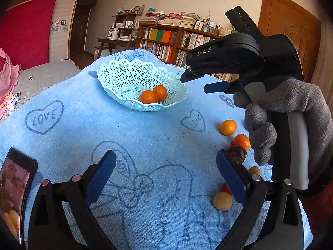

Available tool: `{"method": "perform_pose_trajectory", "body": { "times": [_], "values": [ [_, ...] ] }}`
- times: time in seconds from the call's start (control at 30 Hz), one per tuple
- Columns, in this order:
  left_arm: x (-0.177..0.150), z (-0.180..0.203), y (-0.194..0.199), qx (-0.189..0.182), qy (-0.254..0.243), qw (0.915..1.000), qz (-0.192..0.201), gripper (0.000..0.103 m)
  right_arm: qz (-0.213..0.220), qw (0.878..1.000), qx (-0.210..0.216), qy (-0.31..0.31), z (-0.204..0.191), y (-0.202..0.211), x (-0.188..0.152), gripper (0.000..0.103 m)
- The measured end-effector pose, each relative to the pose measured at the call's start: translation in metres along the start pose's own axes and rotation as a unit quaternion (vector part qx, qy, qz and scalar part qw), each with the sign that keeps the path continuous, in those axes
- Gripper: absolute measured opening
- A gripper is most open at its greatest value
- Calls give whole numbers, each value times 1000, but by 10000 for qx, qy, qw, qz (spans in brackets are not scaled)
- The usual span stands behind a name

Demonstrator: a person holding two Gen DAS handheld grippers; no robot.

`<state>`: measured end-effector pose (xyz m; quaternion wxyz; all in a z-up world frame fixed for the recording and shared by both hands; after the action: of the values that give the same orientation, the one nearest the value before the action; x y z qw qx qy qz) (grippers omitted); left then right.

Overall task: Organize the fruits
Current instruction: 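Carry the orange over the basket with the right tool and open it, then move the right tool to another orange and grasp it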

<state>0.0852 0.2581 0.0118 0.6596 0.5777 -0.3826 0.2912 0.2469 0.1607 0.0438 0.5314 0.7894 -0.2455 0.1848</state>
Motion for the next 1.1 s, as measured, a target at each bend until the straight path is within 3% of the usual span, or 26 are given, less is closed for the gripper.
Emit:
{"method": "perform_pose_trajectory", "body": {
  "times": [0.13,0.57,0.8,1.1],
  "values": [
    [0,1,2,-31,-31,10000,53,100,122,9998,-78,-100,19,18,-7,62],
    [-1,2,0,-121,-59,9999,-32,100,298,9948,-295,-924,104,64,-35,64],
    [-3,11,-5,-210,-226,9994,-146,100,76,9892,-213,-1450,133,56,-51,64],
    [-4,11,-9,-228,-239,9992,-230,100,-167,9863,-441,-1584,140,22,-52,64]
  ]
}}
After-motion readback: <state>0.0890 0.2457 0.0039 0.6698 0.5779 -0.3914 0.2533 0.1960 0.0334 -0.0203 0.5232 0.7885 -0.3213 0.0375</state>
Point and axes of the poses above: each gripper's, at about its wrist camera, not at the fingertips, and y roughly against the way its jaws point, z to its right, x to its top, the point moved 7 cm from there along -y, roughly the way its jaws point, and after that the axes turned 12 degrees about -y, right-handed, at the moved point
